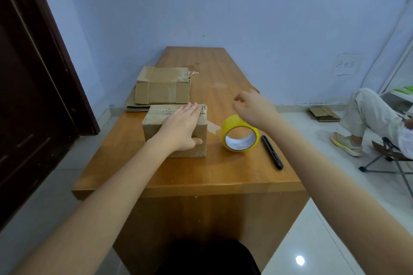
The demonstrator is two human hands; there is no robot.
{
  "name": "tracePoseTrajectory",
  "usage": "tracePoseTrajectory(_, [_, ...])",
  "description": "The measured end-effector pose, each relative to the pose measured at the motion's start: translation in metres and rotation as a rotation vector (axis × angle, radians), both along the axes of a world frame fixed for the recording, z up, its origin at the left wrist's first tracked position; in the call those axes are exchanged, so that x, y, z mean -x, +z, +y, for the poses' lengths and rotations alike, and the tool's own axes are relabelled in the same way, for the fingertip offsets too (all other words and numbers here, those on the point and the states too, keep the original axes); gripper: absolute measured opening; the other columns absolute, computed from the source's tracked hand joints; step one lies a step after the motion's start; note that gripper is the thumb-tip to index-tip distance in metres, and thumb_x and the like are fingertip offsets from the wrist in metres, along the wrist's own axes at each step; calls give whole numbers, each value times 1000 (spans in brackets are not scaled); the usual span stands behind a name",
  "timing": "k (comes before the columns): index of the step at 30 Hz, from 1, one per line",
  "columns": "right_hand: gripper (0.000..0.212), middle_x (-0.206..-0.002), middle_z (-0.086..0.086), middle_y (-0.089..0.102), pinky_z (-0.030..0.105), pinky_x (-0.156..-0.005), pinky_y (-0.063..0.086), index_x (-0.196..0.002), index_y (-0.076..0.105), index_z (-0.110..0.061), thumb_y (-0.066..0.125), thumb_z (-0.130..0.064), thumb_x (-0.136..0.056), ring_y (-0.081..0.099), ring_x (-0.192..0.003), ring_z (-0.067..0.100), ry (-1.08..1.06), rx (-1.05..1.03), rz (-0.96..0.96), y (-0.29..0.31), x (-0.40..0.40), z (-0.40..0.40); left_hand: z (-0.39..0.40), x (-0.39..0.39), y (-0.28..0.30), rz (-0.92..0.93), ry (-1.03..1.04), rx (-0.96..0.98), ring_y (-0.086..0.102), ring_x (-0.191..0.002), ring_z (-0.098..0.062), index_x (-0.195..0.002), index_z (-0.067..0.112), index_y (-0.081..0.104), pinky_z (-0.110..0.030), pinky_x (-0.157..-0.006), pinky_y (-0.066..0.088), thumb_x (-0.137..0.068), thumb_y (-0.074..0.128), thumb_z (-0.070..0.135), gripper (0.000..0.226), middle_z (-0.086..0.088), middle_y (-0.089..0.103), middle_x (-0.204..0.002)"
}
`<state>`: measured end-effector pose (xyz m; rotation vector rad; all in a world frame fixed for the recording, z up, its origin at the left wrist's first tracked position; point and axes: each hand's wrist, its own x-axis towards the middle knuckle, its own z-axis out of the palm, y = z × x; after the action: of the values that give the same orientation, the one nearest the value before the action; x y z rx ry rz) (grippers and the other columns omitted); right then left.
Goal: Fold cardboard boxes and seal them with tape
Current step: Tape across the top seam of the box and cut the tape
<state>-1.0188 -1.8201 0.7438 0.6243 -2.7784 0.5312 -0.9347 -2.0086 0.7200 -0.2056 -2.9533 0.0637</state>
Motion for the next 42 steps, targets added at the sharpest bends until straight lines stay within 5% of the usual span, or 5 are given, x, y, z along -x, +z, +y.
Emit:
tracePoseTrajectory(8, [43,-133,13,53,37,-97,42,-130,55,-8,32,-26,-100,51,-119,30,92,-370,-434,2,29,-55,1,-1,-1,6,8,2,1,-147,-19,-151,9,2,-29,-117,1,-87,61,45,95,-6,0,-160])
tracePoseTrajectory(17, [36,-85,2,59,33,-62,57,-99,72,-11,45,-34,-96,61,-89,25,182,-225,-607,-7,25,-41,0,2,-1,11,4,-29,3,-147,-18,-152,10,4,-29,-116,4,-86,63,45,95,-4,2,-160])
tracePoseTrajectory(28, [29,-56,-6,48,26,-54,36,-65,59,-21,61,-38,-90,45,-54,11,189,-51,-317,-18,15,-18,2,1,-3,48,-13,-25,8,-146,-21,-152,26,11,-32,-117,10,-82,65,47,90,-7,7,-160])
tracePoseTrajectory(38, [24,-92,-7,69,21,-53,36,-91,61,-23,51,-44,-93,60,-50,5,-20,-58,-193,-28,-13,-16,3,-1,0,22,6,-37,11,-146,-21,-151,29,13,-33,-116,16,-79,68,46,92,-5,10,-159])
tracePoseTrajectory(42, [24,-104,-3,67,26,-64,38,-96,62,-23,52,-44,-93,62,-83,18,-89,-37,-171,-29,-22,-14,4,-2,-1,19,14,-19,12,-146,-23,-151,29,12,-34,-116,17,-77,70,47,95,-6,13,-159])
